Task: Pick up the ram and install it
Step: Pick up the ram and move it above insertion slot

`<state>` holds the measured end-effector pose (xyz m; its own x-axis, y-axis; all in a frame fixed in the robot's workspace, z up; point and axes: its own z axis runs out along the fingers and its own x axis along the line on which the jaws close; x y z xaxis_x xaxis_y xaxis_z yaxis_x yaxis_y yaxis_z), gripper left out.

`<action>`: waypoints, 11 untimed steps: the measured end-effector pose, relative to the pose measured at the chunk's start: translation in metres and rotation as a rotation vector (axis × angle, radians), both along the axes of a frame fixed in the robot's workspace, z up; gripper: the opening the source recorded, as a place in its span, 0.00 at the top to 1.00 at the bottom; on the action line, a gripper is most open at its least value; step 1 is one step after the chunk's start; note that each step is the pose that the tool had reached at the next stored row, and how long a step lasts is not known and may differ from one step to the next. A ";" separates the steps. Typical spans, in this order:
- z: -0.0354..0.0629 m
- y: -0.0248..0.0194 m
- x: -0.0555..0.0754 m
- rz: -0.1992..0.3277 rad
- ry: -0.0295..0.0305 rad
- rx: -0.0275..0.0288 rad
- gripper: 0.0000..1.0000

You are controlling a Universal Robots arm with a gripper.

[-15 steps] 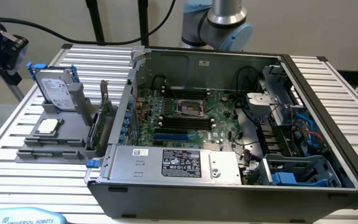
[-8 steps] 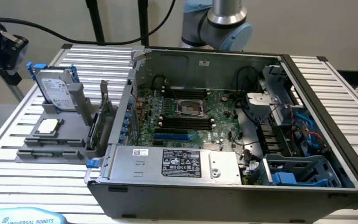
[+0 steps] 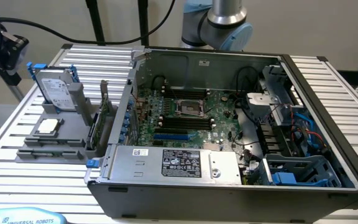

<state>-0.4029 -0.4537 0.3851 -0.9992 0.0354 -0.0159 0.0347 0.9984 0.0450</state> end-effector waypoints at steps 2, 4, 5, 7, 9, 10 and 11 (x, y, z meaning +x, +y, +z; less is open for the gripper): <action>0.0000 0.0000 0.000 0.029 0.0011 -0.0007 0.89; -0.0002 0.0000 0.000 0.061 0.0026 -0.0017 0.89; -0.0004 0.0000 0.000 0.077 0.0033 -0.0022 0.89; -0.0006 0.0000 0.000 0.111 0.0040 -0.0027 0.89; -0.0007 0.0000 0.000 0.148 0.0040 -0.0029 0.89; -0.0009 0.0000 0.000 0.167 0.0038 -0.0029 0.89; -0.0009 0.0000 0.000 0.184 0.0039 -0.0030 0.89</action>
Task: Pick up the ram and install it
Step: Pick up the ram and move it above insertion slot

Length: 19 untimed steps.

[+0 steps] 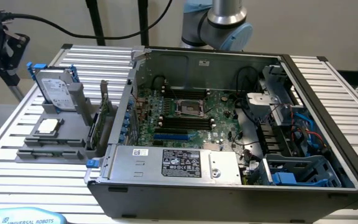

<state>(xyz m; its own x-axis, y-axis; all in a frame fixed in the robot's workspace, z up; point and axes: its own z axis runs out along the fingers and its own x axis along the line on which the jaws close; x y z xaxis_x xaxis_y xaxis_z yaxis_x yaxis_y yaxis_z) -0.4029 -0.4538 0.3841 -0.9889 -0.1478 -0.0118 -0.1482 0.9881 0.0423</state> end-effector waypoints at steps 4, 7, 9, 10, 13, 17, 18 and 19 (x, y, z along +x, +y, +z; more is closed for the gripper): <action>-0.0003 0.0000 0.000 0.074 -0.0001 0.0000 0.89; -0.0006 0.0000 0.000 0.128 -0.0001 0.0000 0.89; -0.0008 0.0000 0.000 0.164 0.0000 0.0000 0.89; -0.0008 0.0000 0.000 0.182 0.0000 0.0000 0.89; -0.0011 0.0000 0.000 0.238 -0.0001 0.0000 0.89; -0.0014 0.0000 0.000 0.309 0.0000 0.0000 0.89; -0.0015 0.0000 0.000 0.328 0.0000 0.0000 0.89; -0.0016 0.0000 0.000 0.346 -0.0001 0.0000 0.89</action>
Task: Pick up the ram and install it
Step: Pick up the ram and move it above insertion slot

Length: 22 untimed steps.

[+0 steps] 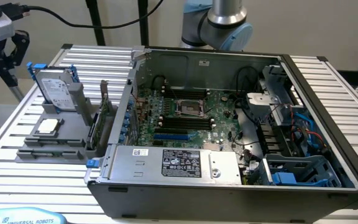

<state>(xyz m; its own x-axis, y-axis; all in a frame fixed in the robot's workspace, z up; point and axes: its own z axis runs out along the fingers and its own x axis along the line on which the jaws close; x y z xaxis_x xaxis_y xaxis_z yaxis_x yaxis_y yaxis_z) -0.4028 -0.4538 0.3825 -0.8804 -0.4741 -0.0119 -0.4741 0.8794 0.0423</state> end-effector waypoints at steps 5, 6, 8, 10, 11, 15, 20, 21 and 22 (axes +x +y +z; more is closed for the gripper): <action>-0.0004 0.0000 0.000 0.091 0.0000 0.0000 0.89; -0.0005 0.0000 0.000 0.109 0.0001 -0.0001 0.89; -0.0007 0.0000 0.000 0.145 0.0000 0.0000 0.89; -0.0009 0.0000 0.000 0.182 0.0000 0.0000 0.89; -0.0010 0.0000 0.000 0.201 0.0001 0.0000 0.89; -0.0014 0.0000 0.000 0.273 0.0000 0.0000 0.89; -0.0019 0.0000 0.000 0.363 0.0000 0.0000 0.89; -0.0020 0.0000 0.000 0.383 0.0000 0.0000 0.89; -0.0022 0.0000 0.000 0.401 0.0000 0.0000 0.89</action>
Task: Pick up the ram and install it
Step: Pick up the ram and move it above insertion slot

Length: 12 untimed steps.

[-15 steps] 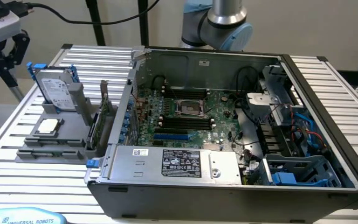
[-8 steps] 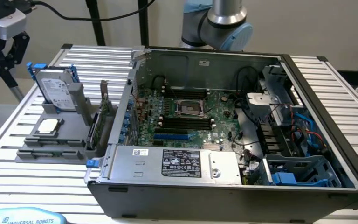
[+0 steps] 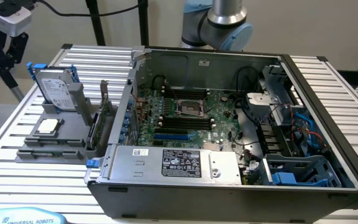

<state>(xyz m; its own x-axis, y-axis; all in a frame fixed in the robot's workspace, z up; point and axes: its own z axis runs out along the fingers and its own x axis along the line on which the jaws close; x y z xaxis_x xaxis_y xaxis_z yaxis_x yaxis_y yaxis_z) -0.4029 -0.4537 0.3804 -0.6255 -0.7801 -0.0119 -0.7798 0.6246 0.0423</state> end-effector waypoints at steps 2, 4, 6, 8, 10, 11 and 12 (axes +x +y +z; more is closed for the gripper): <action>-0.0002 0.0000 0.000 0.036 0.0001 -0.0001 0.89; -0.0005 0.0000 0.000 0.073 0.0001 0.0000 0.89; -0.0007 0.0000 0.000 0.109 0.0000 0.0000 0.89; -0.0009 -0.0001 0.000 0.145 0.0001 -0.0001 0.89; -0.0012 -0.0001 0.000 0.181 0.0001 0.0000 0.89; -0.0014 -0.0001 0.000 0.201 0.0001 -0.0001 0.89; -0.0015 -0.0001 0.000 0.219 0.0001 0.0000 0.89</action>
<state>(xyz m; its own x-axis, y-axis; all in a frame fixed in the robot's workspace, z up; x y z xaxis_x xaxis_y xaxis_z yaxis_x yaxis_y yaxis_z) -0.4028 -0.4538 0.3789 -0.4414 -0.8972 -0.0118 -0.8967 0.4406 0.0424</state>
